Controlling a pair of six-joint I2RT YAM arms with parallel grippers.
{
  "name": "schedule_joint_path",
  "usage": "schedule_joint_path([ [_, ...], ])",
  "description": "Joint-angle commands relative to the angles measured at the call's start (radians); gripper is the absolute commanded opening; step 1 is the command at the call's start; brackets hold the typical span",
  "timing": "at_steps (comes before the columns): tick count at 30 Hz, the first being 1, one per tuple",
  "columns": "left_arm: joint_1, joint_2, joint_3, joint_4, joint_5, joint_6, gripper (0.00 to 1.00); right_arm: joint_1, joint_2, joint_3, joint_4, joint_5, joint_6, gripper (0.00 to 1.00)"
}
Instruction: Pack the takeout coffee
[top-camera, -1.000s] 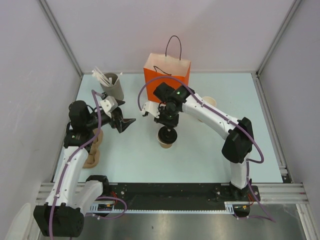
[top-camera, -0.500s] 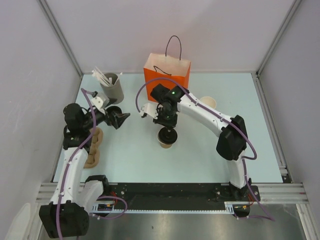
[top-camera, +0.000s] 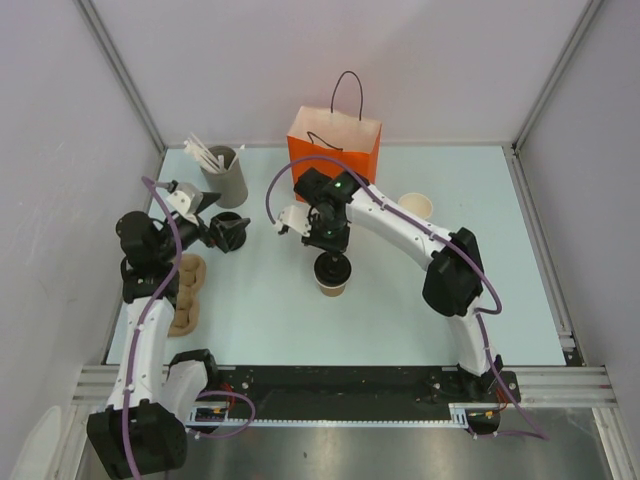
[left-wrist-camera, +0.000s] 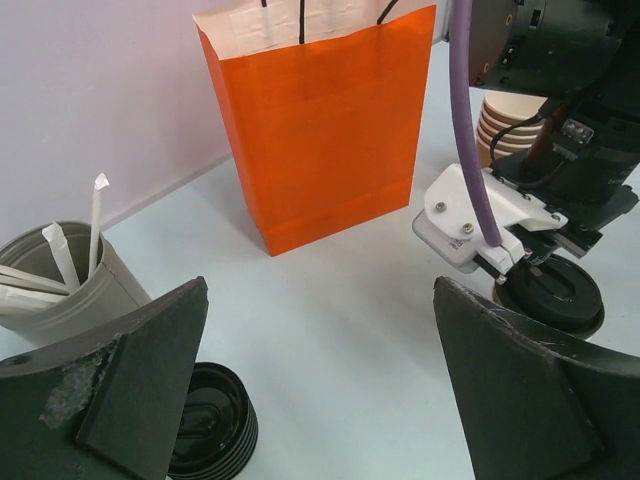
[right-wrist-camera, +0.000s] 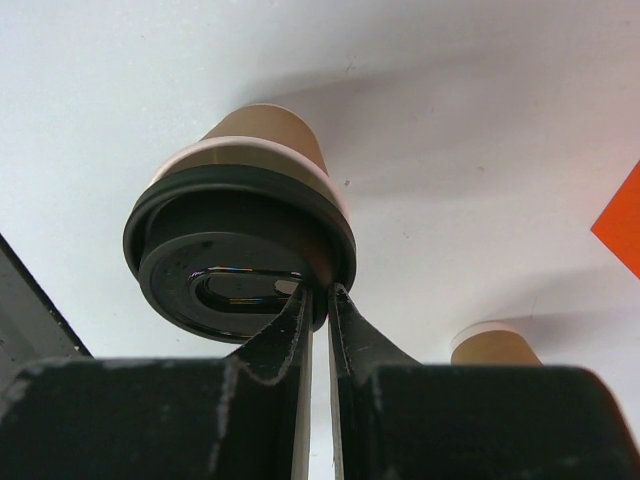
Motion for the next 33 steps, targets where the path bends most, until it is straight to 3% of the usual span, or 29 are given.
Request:
schedule_joint_path([
  [1,0.014,-0.017,-0.01,0.055,0.027,-0.016,0.99,0.015,0.015,0.046,-0.021,0.041,0.015,0.07],
  [19,0.017,-0.009,-0.015,0.067,0.048,-0.025,0.99,0.032,0.052,0.053,-0.02,0.073,0.015,0.1],
  [33,0.02,-0.005,-0.02,0.078,0.059,-0.031,1.0,0.048,0.044,0.078,-0.024,0.071,0.018,0.31],
])
